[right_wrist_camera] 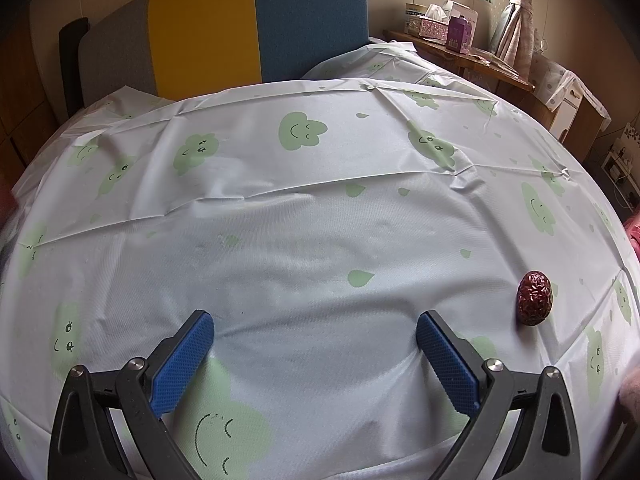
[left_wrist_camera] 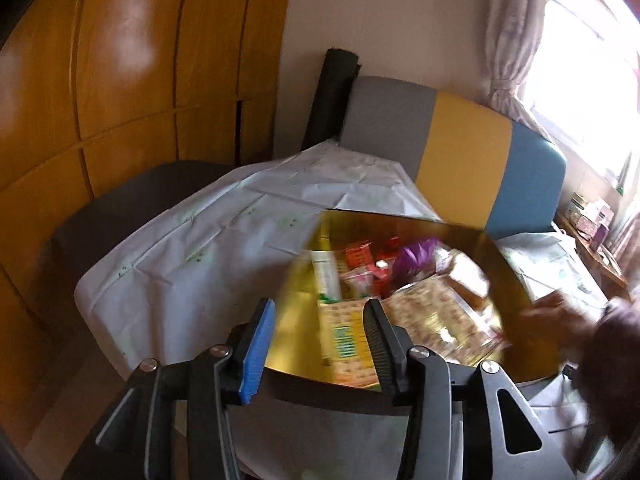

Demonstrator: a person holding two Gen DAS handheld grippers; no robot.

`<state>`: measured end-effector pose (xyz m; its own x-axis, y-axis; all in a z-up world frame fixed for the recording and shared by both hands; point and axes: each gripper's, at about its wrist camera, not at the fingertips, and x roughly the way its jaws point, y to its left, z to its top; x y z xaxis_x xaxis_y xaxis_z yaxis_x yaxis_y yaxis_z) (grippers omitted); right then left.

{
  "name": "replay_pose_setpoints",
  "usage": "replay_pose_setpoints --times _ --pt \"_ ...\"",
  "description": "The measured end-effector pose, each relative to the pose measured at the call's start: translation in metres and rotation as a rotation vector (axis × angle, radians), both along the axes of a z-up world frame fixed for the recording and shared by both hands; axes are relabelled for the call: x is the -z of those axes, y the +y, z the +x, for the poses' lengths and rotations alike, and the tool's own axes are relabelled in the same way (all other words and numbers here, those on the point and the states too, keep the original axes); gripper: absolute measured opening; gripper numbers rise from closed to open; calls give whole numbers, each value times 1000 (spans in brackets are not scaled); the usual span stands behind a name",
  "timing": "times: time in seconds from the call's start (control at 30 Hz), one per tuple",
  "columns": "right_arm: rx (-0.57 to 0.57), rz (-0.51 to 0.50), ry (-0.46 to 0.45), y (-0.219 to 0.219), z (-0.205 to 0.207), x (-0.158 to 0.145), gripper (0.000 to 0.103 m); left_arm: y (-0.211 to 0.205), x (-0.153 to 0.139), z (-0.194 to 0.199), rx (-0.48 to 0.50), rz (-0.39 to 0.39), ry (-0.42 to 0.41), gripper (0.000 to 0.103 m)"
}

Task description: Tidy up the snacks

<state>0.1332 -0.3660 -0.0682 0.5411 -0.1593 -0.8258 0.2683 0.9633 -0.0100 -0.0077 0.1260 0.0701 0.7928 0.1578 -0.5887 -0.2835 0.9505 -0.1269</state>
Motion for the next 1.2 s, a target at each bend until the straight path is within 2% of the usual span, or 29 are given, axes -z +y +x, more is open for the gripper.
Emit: replay_pose_setpoints --times 0.3,0.63,0.83,1.2 --pt "0 0 0 0 0 0 103 -43 13 14 120 10 38 47" --pt "0 0 0 0 0 0 103 -84 53 28 216 19 142 47" --pt "0 2 0 -1 0 0 103 -91 69 29 232 24 179 47" --pt "1 -1 0 1 0 0 103 -89 77 27 219 31 192 47"
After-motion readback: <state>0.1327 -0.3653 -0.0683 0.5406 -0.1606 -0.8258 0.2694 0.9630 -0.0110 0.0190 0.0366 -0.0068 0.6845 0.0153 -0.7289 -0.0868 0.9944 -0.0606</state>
